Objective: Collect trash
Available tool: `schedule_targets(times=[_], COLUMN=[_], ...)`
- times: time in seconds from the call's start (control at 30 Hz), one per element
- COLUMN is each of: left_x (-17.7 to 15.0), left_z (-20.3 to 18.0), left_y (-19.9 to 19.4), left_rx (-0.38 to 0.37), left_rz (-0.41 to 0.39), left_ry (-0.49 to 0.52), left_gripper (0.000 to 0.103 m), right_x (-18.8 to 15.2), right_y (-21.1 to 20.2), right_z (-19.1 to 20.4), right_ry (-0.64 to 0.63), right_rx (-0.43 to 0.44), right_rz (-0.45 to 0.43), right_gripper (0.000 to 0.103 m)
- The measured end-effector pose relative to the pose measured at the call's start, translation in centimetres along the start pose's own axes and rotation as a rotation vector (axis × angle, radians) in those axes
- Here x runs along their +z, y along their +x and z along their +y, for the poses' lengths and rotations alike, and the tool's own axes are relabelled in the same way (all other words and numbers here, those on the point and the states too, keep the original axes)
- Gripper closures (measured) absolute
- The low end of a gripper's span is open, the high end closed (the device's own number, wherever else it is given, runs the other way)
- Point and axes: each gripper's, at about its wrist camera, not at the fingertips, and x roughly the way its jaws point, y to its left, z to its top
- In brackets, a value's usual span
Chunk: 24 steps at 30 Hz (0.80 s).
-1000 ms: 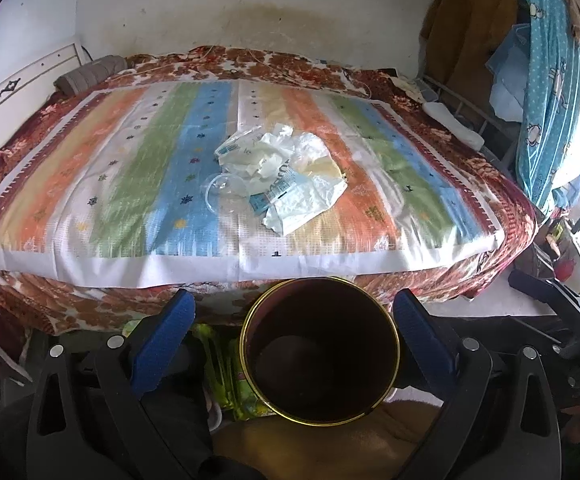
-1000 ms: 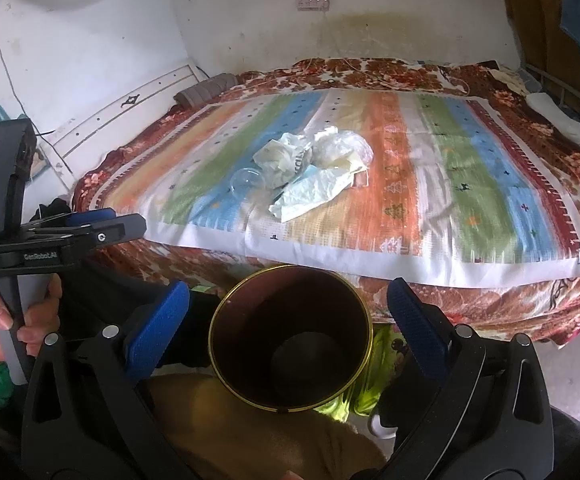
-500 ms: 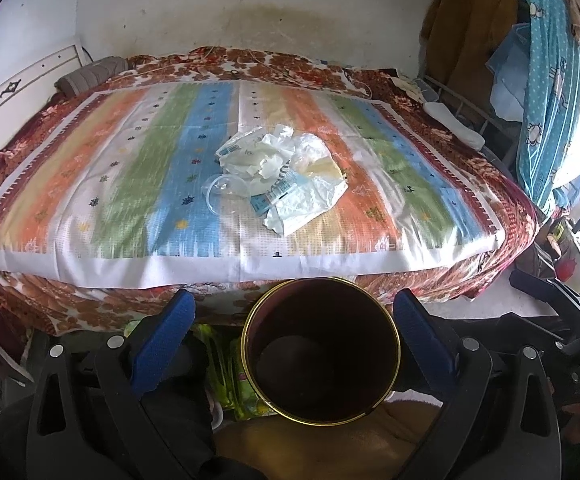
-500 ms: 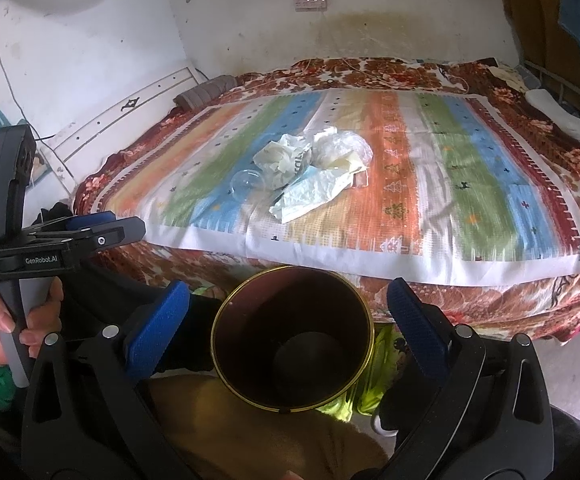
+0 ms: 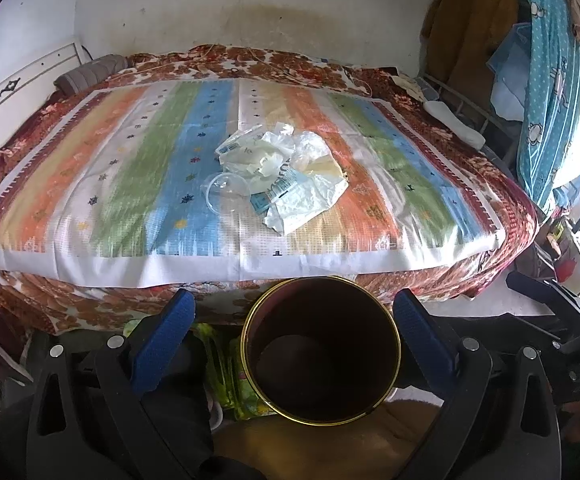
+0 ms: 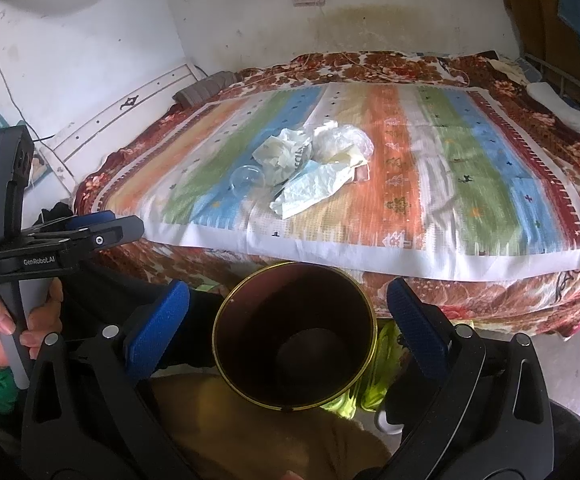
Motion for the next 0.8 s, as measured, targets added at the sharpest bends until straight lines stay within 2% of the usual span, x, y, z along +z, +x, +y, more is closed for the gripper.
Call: schedule_targets(times=[0.37,0.57,0.67,0.8], left_x=[0.6,1.8,2.7,4.2], left_z=[1.8,2.0,1.9,2.3], left_y=[1.8,3.1,3.4,4.7], left_rx=[-0.016,-0.036,0.017,0.057], left_rz=[0.063,0.078,0.061,0.083], left_ry=[-0.067,-0.073,-0.039,-0.017], left_gripper=[0.006,0.007,0.007,0.007], right_x=[1.4,2.5,3.0,4.0], right_y=[1.5,2.8,3.4,4.0], right_z=[-1.5,-1.8,-2.1,-2.7], right_ry=[0.024,-0.001,0.006,0.007], right_rx=[0.035,-0.009,0.001,-0.004], right_rz=[0.044,0.071,0.079,0.087], right_gripper=[0.009,0.009,0.009,0.009])
